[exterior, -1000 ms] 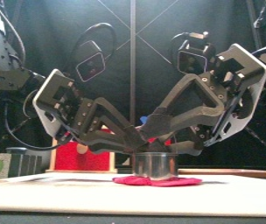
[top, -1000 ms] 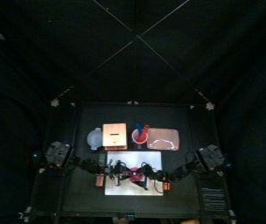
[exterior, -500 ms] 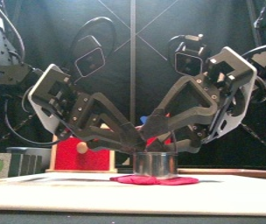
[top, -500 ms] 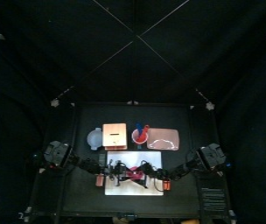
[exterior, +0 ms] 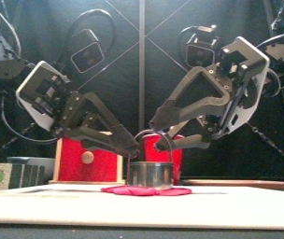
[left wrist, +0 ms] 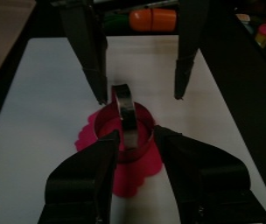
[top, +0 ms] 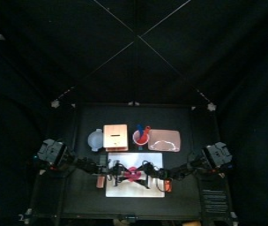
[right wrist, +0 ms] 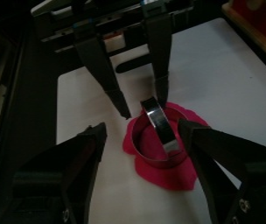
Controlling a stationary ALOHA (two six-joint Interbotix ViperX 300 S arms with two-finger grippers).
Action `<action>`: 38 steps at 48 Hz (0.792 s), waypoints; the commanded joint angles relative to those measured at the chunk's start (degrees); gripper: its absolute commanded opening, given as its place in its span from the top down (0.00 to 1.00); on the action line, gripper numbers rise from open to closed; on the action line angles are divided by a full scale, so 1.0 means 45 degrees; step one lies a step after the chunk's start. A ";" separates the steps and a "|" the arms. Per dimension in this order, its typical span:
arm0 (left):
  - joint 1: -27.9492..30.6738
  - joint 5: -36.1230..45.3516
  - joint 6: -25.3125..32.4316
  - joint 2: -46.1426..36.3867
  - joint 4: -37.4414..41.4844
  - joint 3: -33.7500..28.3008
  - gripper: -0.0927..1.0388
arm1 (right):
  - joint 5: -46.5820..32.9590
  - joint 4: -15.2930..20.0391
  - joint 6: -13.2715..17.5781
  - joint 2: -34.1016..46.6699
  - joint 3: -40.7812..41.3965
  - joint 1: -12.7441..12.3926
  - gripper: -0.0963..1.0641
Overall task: Get the cutter from the drawer then cut the dough then place the extra dough in the bowl
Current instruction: Cut the dough
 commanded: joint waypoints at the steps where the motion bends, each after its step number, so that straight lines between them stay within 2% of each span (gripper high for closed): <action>1: 0.0195 -0.0059 0.0215 -0.0391 0.0117 -0.0312 0.24 | -0.0059 -0.0078 0.0000 -0.0547 -0.0176 -0.0078 0.08; 7: 0.0234 -0.0059 0.0410 -0.0449 0.0078 -0.0293 0.24 | 0.0000 -0.0313 -0.0078 -0.0605 -0.0176 -0.0156 0.08; 15: 0.0234 0.0117 0.0430 -0.0781 -0.0098 0.0000 0.24 | 0.1055 -0.1191 0.0039 -0.0938 -0.0273 -0.0684 0.08; 27: 0.0234 0.0566 0.0430 -0.1719 -0.0273 0.0801 0.25 | 0.4844 -0.3047 0.0059 -0.1738 -0.1211 -0.1855 0.08; 38: 0.0156 0.0820 0.0352 -0.1133 -0.0273 0.0762 0.26 | 0.8125 -0.4551 0.0195 -0.1934 -0.2207 -0.2754 0.08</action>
